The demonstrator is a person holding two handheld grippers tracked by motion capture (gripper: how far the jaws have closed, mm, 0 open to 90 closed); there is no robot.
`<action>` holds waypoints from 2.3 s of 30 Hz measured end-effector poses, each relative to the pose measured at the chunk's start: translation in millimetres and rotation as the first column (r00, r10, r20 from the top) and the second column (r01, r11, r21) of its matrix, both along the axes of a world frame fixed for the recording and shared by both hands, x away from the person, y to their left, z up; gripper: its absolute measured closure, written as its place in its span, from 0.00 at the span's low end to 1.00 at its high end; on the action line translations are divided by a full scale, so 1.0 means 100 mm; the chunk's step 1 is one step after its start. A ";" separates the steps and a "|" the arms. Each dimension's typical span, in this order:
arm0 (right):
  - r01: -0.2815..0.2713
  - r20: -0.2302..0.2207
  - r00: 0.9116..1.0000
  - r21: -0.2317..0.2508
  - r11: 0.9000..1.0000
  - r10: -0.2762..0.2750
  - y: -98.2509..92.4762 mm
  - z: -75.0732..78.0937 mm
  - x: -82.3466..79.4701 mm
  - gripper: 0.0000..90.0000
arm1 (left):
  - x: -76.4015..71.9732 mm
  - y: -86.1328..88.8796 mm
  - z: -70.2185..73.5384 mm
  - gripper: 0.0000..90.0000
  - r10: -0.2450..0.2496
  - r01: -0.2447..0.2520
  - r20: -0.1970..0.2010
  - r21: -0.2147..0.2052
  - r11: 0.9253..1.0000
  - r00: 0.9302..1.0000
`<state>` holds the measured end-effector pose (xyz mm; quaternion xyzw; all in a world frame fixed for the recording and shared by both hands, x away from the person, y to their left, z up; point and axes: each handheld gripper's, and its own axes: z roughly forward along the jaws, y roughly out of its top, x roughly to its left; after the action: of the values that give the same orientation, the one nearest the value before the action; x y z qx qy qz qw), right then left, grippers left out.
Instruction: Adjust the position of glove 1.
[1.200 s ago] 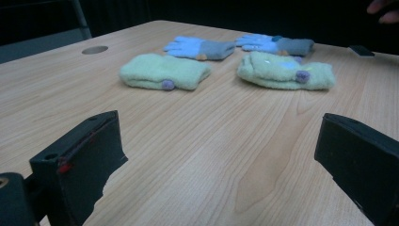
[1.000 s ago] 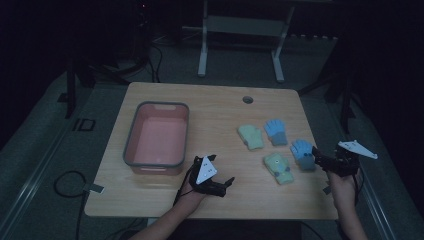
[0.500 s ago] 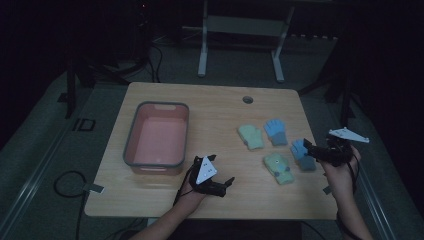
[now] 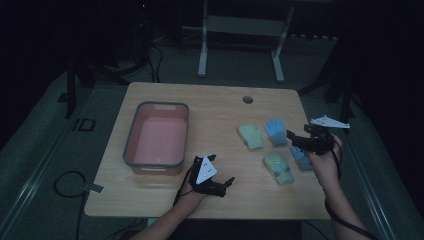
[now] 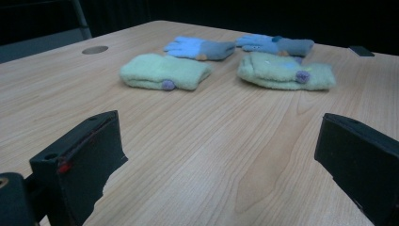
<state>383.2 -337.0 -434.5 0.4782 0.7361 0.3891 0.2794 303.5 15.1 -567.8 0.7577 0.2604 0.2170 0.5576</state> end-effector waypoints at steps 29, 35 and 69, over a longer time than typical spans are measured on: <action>-0.187 -0.170 0.969 -0.046 0.981 0.177 0.77 -0.40 0.60 0.62 | 0.00 -0.02 0.00 0.02 -0.021 0.021 0.003 0.015 1.000 1.000; -0.225 -0.210 0.956 -0.082 0.971 0.204 0.89 -0.54 0.76 0.66 | 0.00 -0.02 0.00 0.02 -0.023 0.023 -0.001 0.011 1.000 1.000; -0.231 -0.363 0.918 -0.155 0.961 0.162 1.06 -0.99 1.12 0.87 | 0.01 -0.02 0.00 0.02 -0.024 0.024 -0.008 0.015 1.000 1.000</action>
<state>495.4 -231.1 -533.0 0.4330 0.8526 0.2510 0.1501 304.5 12.9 -567.5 0.7658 0.2521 0.2092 0.5534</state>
